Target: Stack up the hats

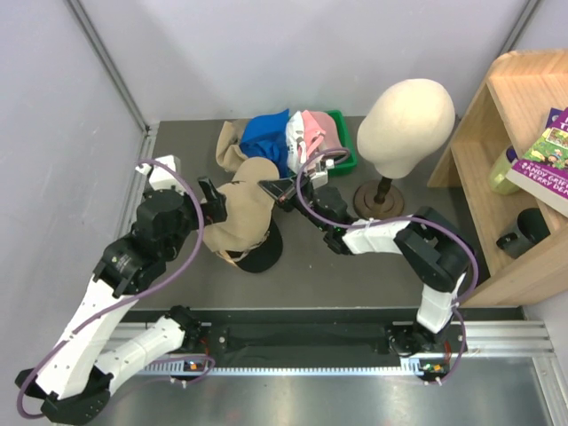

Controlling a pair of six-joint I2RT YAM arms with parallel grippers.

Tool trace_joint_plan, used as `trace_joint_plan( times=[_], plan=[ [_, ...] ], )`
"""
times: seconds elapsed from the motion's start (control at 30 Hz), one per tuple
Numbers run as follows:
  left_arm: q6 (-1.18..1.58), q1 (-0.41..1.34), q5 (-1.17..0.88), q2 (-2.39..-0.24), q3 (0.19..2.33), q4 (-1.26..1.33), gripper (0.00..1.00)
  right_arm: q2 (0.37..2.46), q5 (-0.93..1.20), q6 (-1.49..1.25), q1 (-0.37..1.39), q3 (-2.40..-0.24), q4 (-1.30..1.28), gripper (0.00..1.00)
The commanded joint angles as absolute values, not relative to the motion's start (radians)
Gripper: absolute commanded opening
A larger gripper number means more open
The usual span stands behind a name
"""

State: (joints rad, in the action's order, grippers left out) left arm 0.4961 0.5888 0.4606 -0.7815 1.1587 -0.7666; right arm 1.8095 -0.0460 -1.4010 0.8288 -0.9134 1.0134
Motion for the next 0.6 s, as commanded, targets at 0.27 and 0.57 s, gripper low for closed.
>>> trace_joint_plan(
  times=[0.27,0.57],
  plan=[
    [0.503,0.589,0.402,-0.824,0.997,-0.618,0.99,1.697,-0.159,-1.341,0.848,-0.779,0.819,0.0],
    [0.52,0.589,0.399,-0.845,0.943,-0.614,0.99,1.638,-0.135,-1.328,0.854,-0.713,0.753,0.32]
  ],
)
